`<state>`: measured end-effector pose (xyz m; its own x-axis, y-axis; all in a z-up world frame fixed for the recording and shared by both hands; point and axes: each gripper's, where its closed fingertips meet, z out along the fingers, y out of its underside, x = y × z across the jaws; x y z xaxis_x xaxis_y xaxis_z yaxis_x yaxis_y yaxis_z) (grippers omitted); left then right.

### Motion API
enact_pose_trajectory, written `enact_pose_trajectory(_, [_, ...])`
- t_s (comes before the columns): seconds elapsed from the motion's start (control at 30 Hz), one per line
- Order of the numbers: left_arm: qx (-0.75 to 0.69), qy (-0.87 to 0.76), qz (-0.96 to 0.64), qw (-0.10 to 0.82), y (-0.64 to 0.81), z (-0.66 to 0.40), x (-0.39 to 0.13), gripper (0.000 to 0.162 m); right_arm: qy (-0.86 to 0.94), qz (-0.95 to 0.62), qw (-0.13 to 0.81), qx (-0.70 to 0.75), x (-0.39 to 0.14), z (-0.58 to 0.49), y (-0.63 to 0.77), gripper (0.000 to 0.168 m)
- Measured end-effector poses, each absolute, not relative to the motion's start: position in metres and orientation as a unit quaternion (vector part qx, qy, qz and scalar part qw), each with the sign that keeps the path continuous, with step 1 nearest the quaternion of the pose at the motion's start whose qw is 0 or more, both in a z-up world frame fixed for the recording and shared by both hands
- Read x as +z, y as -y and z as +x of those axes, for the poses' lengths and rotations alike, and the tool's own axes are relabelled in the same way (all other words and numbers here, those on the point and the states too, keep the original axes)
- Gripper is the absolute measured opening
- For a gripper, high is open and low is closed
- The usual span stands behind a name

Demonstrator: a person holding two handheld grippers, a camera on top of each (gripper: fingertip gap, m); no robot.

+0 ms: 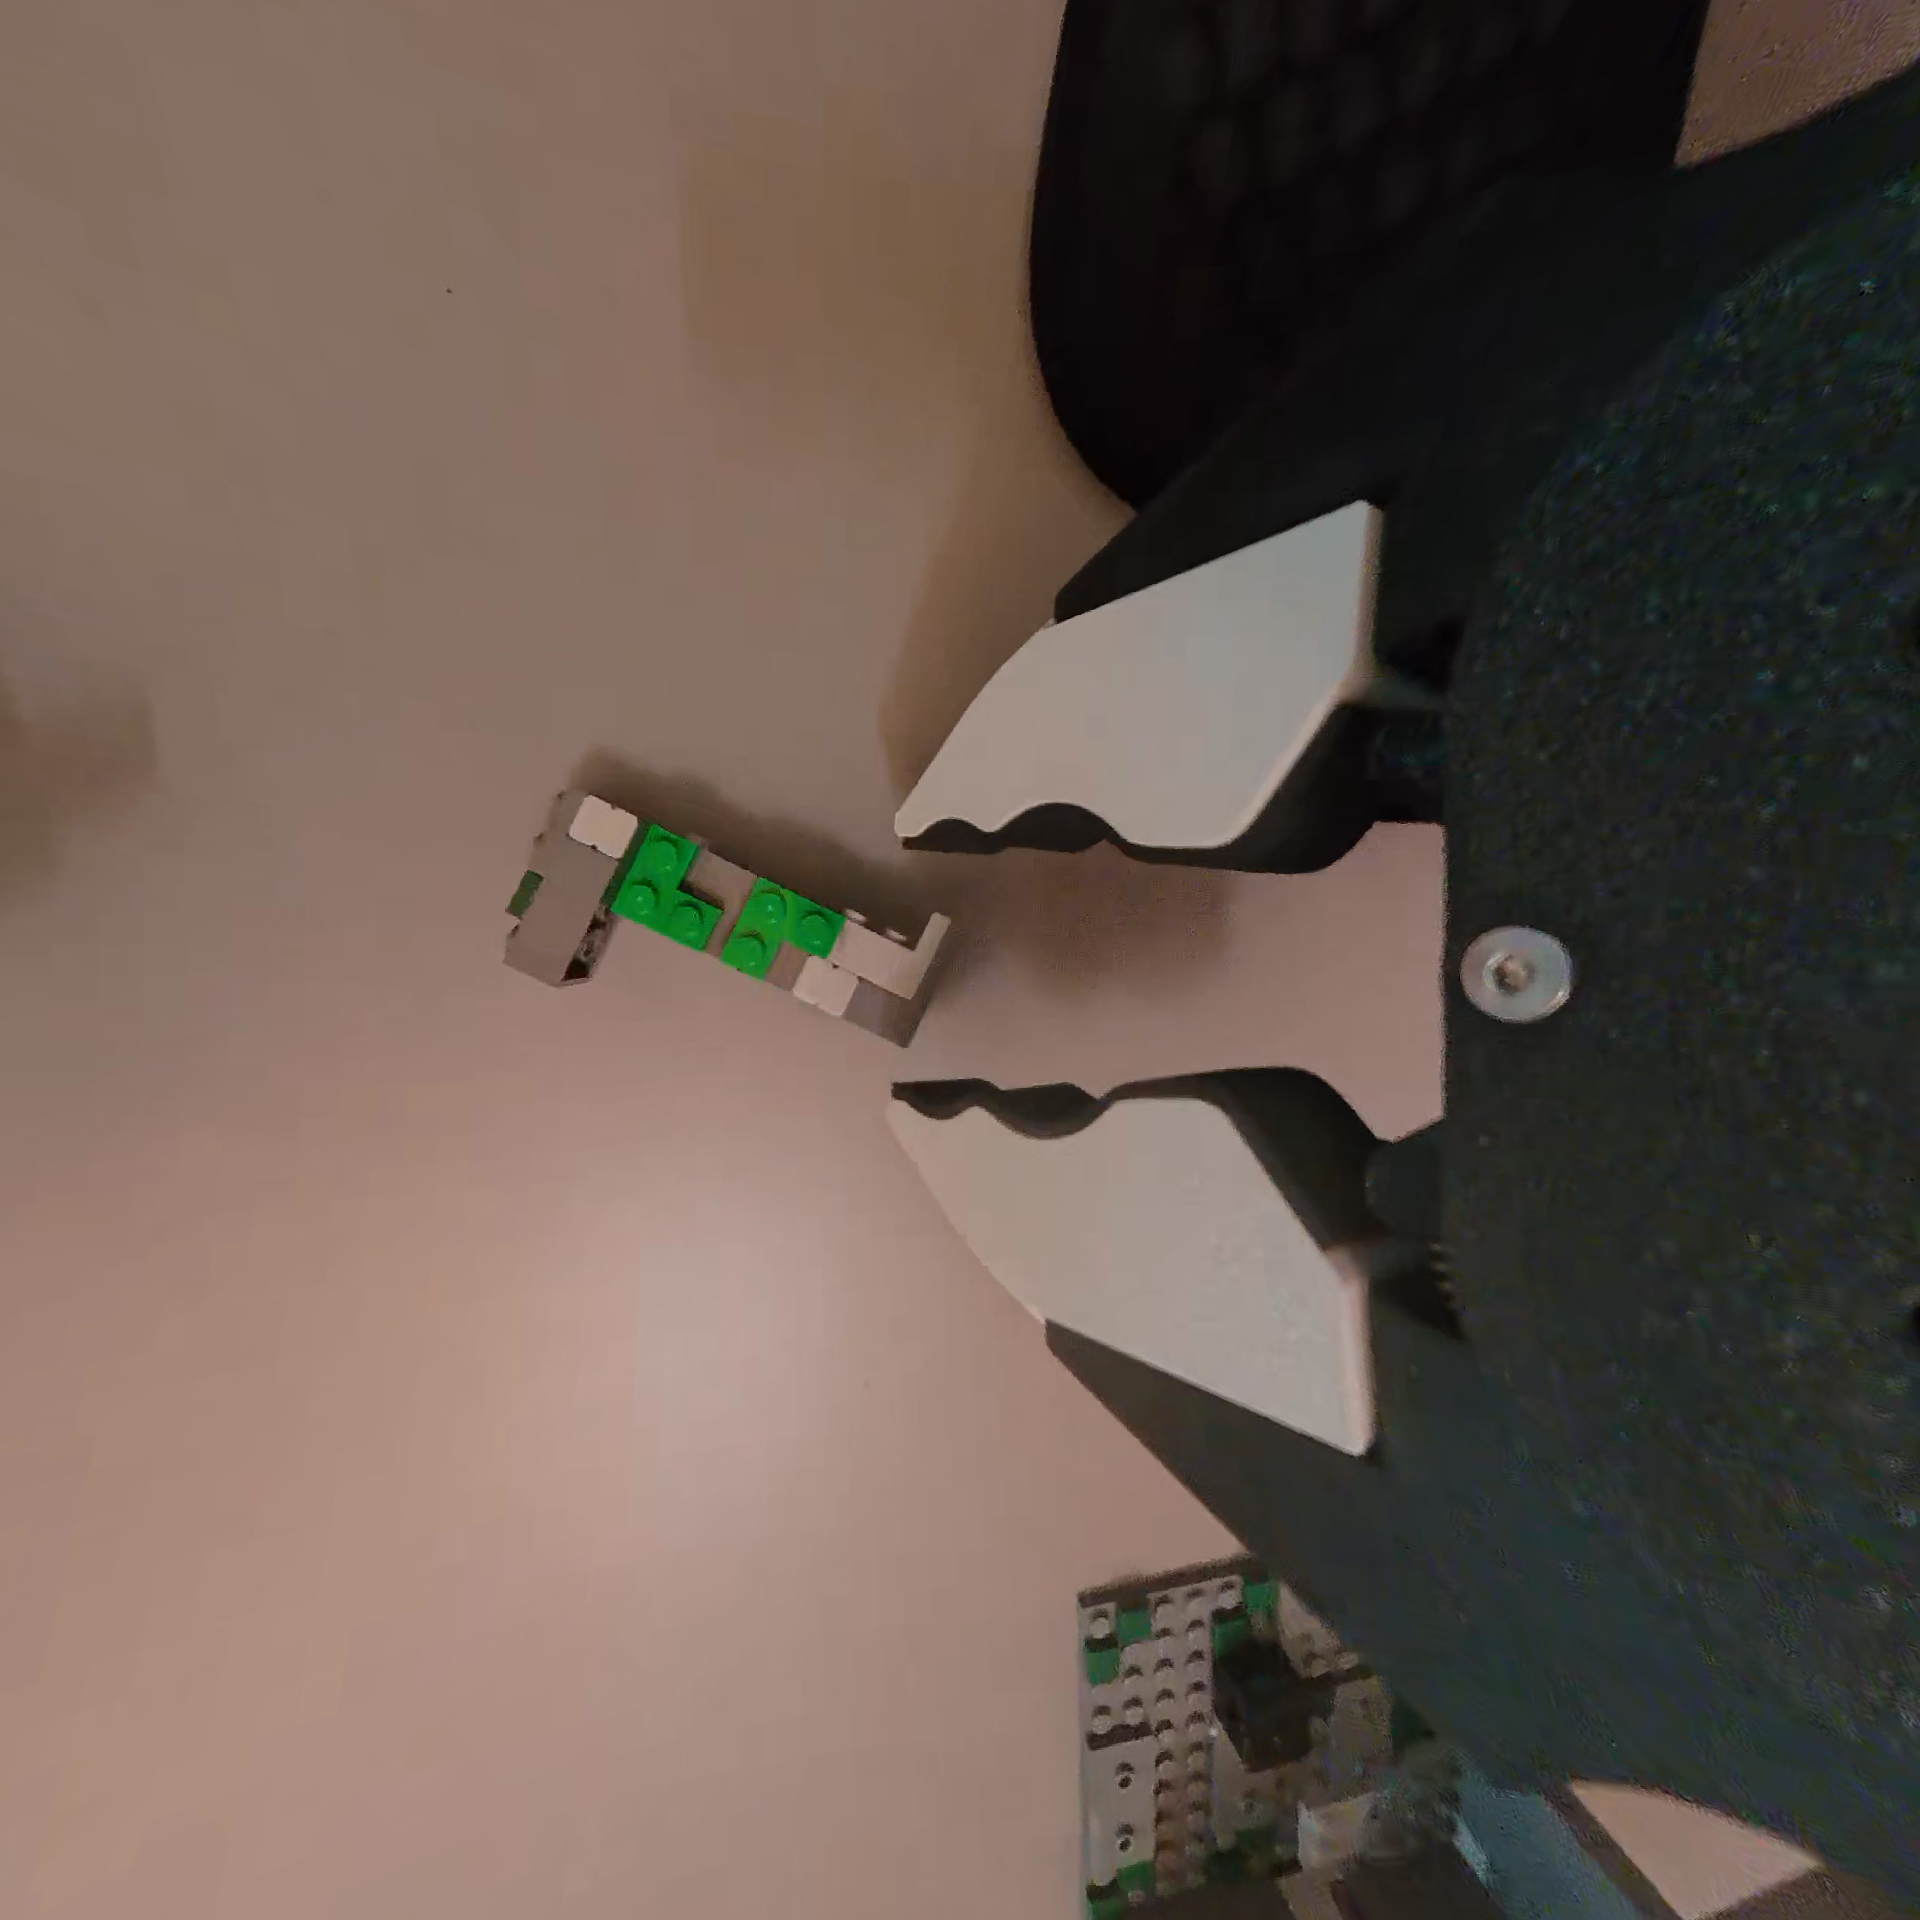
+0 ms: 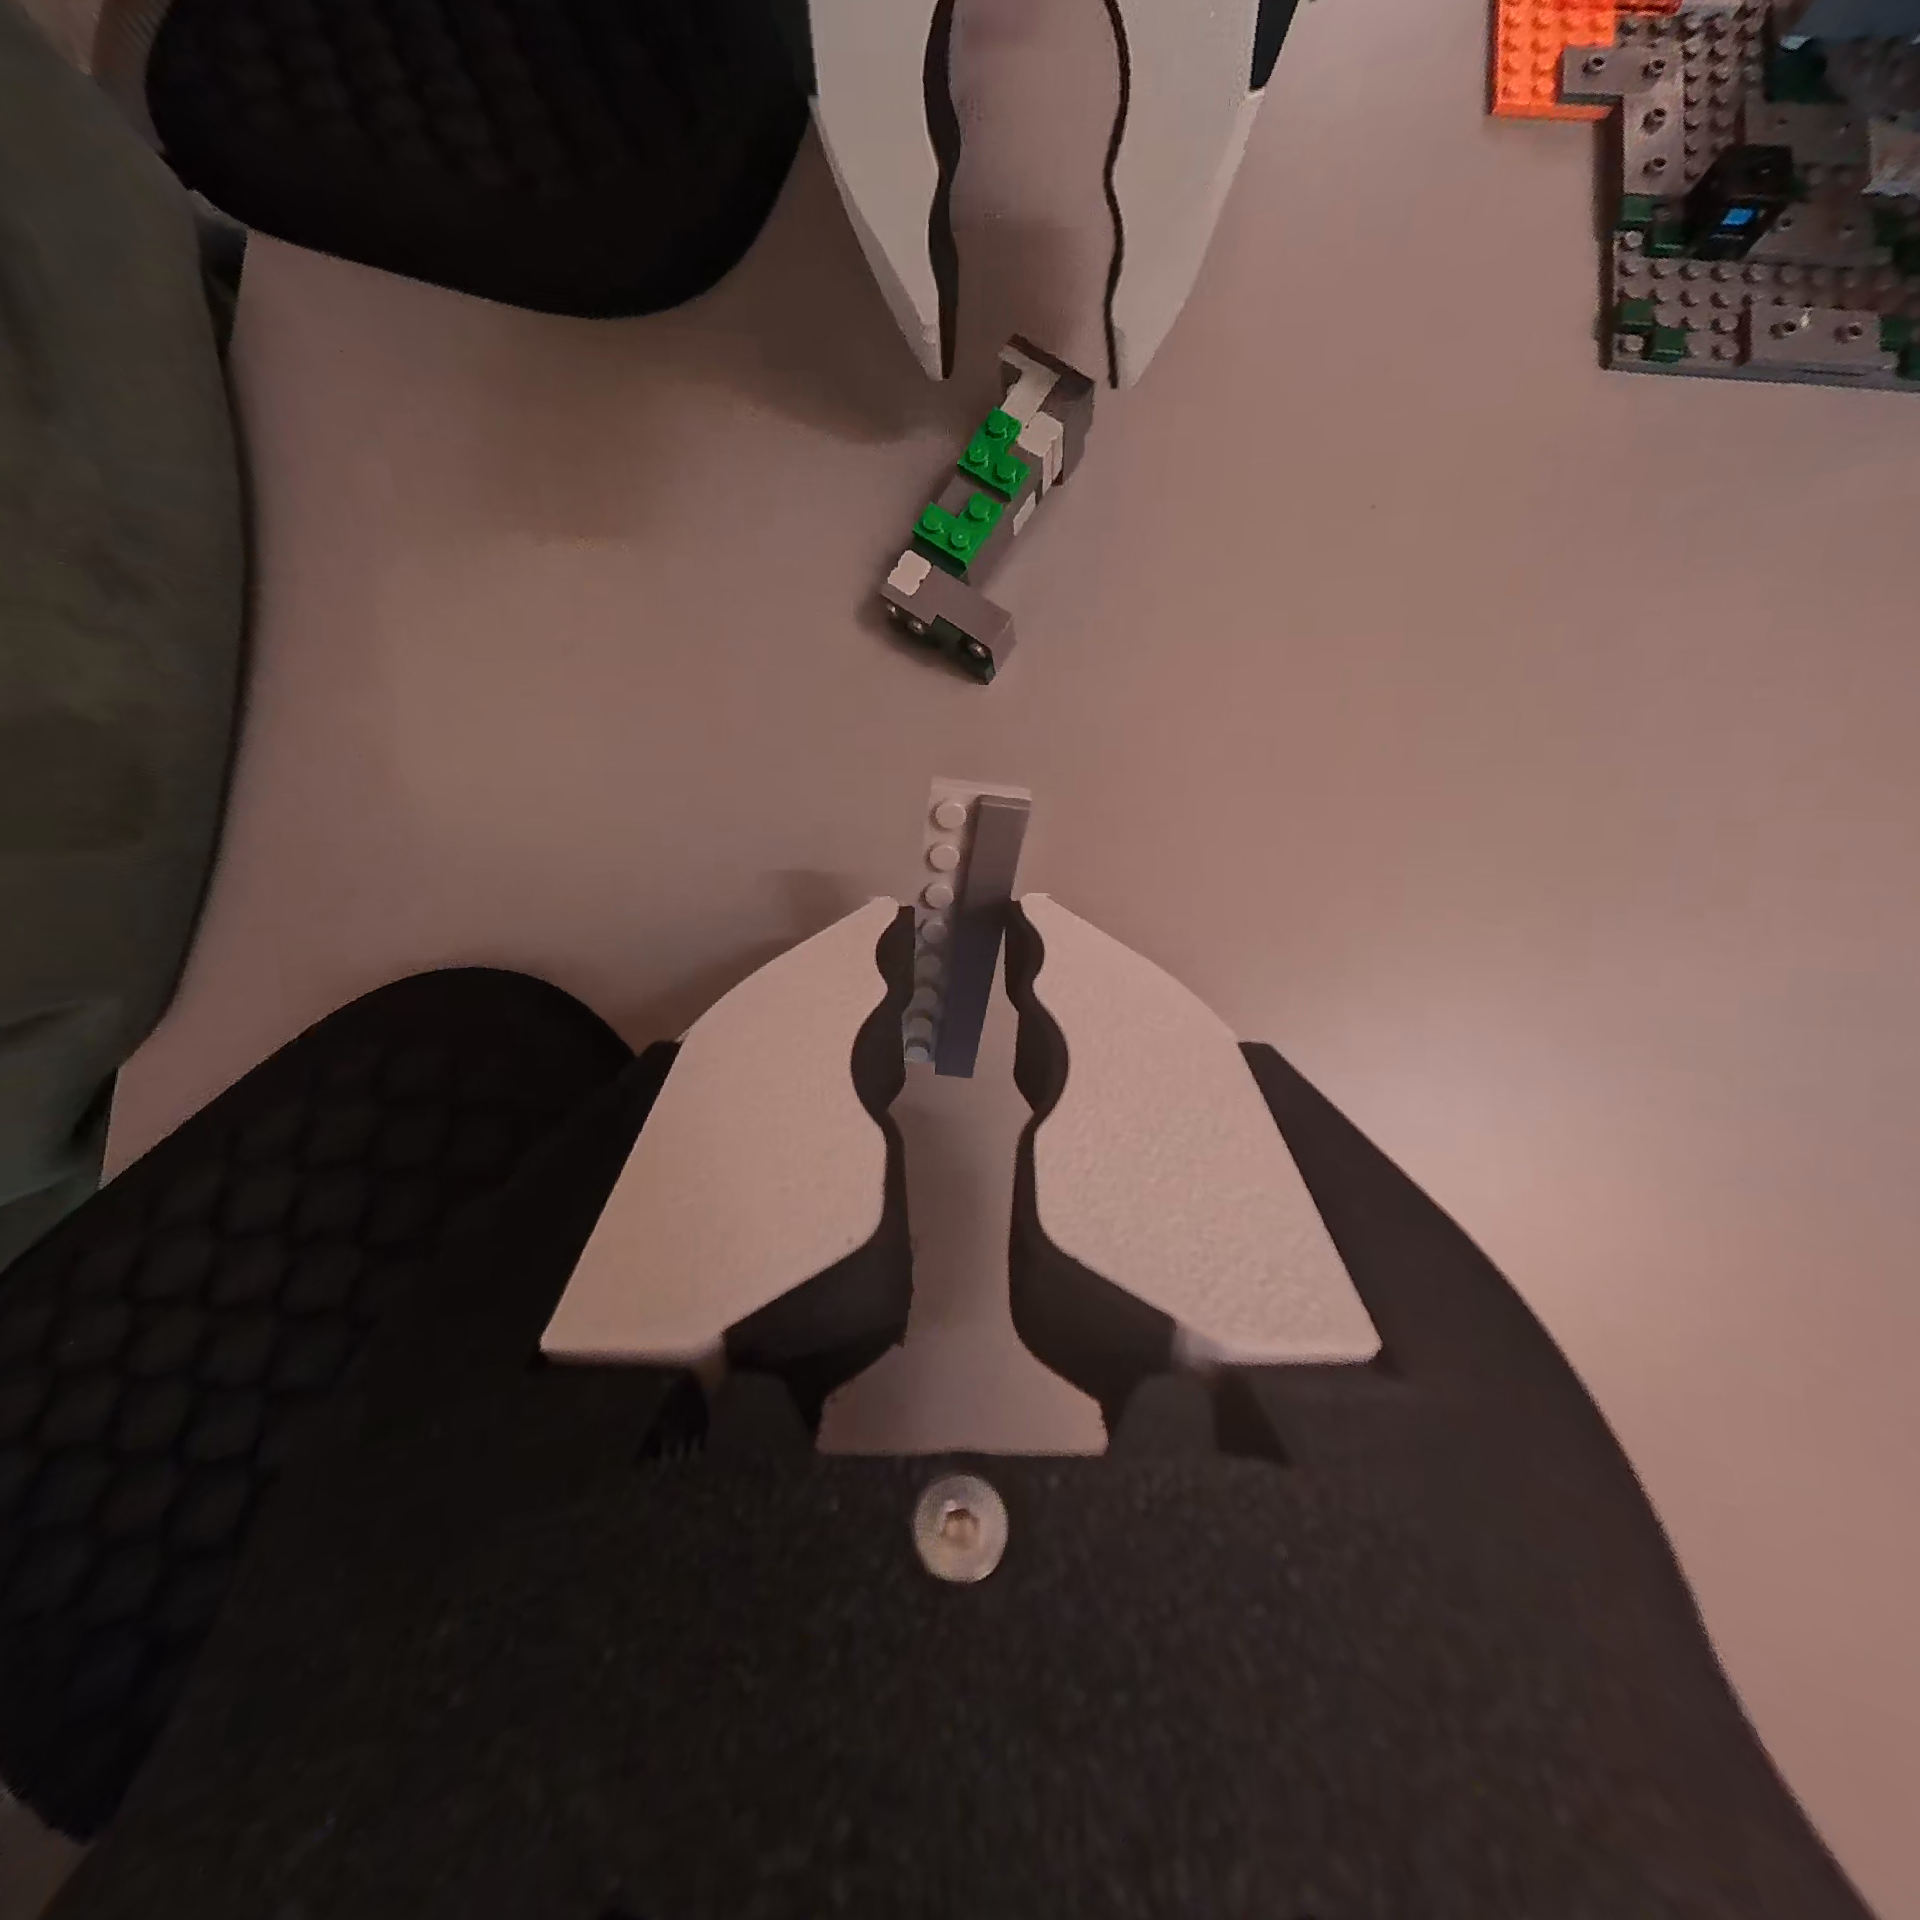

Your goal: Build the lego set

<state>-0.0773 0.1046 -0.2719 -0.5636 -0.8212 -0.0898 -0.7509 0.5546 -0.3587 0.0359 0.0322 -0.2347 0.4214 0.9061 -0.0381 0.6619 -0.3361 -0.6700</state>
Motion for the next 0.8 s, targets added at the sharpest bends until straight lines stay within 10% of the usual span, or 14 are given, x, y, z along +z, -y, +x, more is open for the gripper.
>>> enact_pose_trajectory(0.33, [-0.197,-0.863,-0.444,0.141,-0.099,-0.073,-0.285,0.027,0.499,-0.788,0.284,0.221,-0.239,0.027,-0.027,0.016])
enact_pose_trajectory(0.8, [-0.431,-0.643,-0.628,-0.078,-0.041,-0.063,-0.251,0.027,0.565,-0.750,0.298,0.171,-0.230,-0.009,-0.027,0.016])
